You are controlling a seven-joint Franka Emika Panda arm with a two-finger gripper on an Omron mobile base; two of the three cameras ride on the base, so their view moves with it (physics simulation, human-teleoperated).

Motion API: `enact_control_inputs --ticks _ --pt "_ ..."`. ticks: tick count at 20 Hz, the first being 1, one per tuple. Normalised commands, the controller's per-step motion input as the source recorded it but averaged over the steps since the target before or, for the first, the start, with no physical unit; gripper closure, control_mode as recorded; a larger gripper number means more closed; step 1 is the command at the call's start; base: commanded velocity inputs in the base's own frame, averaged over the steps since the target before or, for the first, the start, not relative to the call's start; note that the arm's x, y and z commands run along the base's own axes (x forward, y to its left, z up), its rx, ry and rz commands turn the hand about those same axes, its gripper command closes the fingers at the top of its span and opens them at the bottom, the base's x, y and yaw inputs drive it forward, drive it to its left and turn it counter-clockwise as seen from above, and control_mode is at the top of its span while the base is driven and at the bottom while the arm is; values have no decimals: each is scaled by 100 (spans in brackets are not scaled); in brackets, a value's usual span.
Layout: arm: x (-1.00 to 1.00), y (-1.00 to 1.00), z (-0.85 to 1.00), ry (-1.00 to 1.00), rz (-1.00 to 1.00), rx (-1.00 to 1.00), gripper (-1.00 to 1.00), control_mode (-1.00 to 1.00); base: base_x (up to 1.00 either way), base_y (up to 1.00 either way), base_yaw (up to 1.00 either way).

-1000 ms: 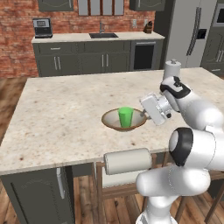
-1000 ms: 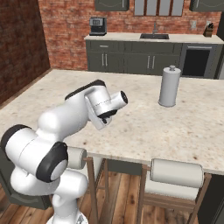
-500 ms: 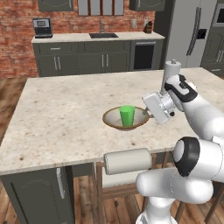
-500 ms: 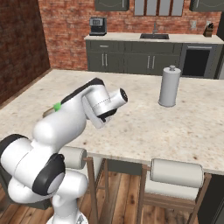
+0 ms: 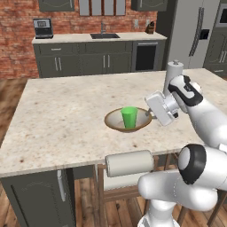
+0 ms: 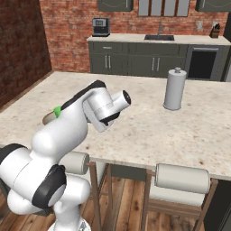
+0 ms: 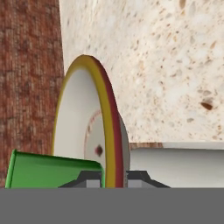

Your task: Place the cup inside the bowl on the dining table and move the bowl to any counter.

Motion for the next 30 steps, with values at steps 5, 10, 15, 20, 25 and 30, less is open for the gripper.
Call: enact_control_inputs --ticks 5,10,15,20,25,30 --pt "0 0 0 0 0 0 100 -100 0 0 0" --pt "0 0 0 0 0 0 100 -100 0 0 0" --pt "0 0 0 0 0 0 100 -100 0 0 0" --pt "0 0 0 0 0 0 100 -100 0 0 0" --pt "0 0 0 0 0 0 100 -100 0 0 0" --pt "0 0 0 0 0 0 100 100 0 0 0"
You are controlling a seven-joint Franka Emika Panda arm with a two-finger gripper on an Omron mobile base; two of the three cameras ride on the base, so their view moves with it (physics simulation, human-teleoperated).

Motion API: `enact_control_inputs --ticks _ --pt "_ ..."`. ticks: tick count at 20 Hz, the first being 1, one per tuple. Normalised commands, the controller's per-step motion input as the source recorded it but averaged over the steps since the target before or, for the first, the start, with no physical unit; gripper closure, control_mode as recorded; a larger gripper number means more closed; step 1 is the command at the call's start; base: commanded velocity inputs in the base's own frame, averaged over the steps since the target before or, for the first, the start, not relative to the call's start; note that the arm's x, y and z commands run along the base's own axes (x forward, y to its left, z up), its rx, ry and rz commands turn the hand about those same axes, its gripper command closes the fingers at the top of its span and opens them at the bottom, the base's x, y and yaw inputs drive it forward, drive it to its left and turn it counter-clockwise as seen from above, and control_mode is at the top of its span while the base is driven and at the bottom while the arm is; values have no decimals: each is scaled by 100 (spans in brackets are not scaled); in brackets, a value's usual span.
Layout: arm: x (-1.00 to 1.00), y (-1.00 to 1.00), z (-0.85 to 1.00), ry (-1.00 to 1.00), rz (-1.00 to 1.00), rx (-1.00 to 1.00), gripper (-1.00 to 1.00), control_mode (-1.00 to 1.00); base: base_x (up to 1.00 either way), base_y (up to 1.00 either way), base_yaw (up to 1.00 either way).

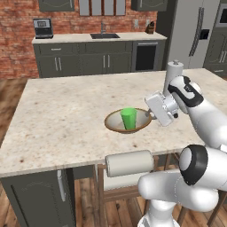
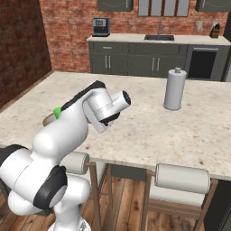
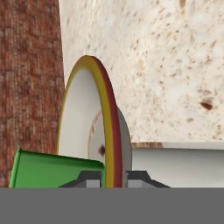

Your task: Place the cup inside the bowl on the dining table and move the bowl to any counter.

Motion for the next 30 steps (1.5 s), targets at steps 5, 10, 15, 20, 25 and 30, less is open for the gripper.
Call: enact_control_inputs --ticks 5,10,15,20,25,30 --pt "0 0 0 0 0 0 100 100 -26 -2 0" --pt "0 0 0 0 0 0 100 100 -57 -2 0" --pt "0 0 0 0 0 0 100 100 -62 -1 0" --pt "0 0 0 0 0 0 100 100 -9 34 0" --pt "0 0 0 0 0 0 100 100 -3 90 0" --pt "0 0 0 0 0 0 100 100 -2 94 0"
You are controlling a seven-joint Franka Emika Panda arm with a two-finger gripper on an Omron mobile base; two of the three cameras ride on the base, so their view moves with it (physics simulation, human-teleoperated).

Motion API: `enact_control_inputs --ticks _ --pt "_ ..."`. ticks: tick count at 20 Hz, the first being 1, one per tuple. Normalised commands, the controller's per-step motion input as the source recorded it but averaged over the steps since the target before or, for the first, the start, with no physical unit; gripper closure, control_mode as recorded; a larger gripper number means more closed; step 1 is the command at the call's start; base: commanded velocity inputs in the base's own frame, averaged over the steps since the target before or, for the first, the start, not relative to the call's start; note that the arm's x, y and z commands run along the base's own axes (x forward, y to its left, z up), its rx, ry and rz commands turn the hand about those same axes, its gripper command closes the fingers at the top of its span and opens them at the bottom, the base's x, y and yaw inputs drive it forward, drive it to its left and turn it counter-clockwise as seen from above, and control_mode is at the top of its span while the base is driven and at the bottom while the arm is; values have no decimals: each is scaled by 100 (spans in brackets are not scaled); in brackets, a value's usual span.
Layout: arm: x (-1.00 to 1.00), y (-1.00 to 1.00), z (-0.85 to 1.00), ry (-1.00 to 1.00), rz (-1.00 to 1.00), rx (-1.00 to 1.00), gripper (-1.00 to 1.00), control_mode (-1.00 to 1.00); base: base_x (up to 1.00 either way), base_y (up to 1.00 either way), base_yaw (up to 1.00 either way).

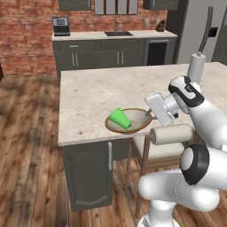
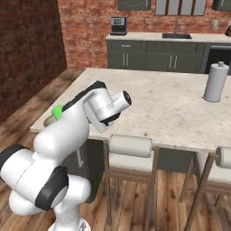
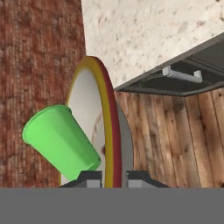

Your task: Place the cup inside the bowl on the dining table and move the bowl to any counter.

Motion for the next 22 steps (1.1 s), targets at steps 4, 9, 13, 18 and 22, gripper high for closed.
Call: enact_control_inputs --ticks 4,9,13,18,22 --pt "0 0 0 0 0 0 100 100 0 100 0" --pt "0 0 0 0 0 0 100 100 -1 99 0" --pt "0 0 0 0 0 0 100 100 0 100 0" --pt "0 0 0 0 0 0 100 100 0 95 0" --pt "0 0 0 0 0 0 100 100 0 87 0"
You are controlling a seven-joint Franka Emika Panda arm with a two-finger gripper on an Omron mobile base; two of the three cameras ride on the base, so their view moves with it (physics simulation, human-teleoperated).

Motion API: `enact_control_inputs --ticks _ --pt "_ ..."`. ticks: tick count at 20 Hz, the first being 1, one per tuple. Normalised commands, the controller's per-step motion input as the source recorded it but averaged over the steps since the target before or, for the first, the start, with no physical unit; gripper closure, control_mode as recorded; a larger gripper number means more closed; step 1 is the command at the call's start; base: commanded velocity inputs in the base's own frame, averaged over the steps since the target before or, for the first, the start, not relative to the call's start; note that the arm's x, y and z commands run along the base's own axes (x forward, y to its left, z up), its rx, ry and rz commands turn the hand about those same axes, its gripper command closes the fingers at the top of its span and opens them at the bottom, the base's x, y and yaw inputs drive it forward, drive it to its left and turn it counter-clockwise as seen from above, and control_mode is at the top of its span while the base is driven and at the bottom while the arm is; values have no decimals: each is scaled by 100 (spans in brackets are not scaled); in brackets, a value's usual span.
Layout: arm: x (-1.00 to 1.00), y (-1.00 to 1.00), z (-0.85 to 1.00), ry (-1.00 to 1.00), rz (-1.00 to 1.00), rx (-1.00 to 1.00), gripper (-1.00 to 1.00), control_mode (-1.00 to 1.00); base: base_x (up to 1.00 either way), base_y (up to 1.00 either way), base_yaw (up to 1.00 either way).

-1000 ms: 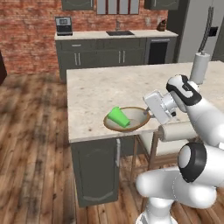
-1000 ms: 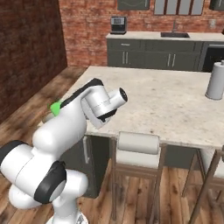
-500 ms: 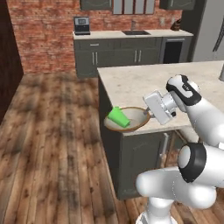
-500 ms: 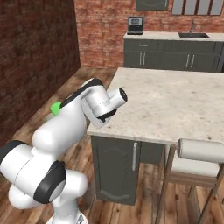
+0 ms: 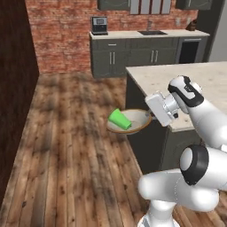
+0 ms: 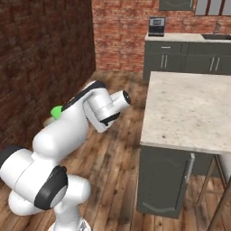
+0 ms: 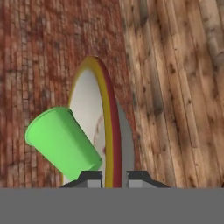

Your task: Place the cup inside the bowl on the dining table and move the bowl to any counter.

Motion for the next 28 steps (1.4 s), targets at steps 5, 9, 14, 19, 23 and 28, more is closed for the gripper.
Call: enact_control_inputs --ticks 5,9,14,19,23,28 --pt "0 0 0 0 0 0 100 100 2 79 0" --pt "0 0 0 0 0 0 100 100 35 54 0" --pt "0 0 0 0 0 0 100 100 50 32 0" --pt "0 0 0 0 0 0 100 100 59 18 0" --pt "0 0 0 0 0 0 100 100 63 4 0" --pt "0 0 0 0 0 0 100 100 77 3 0"
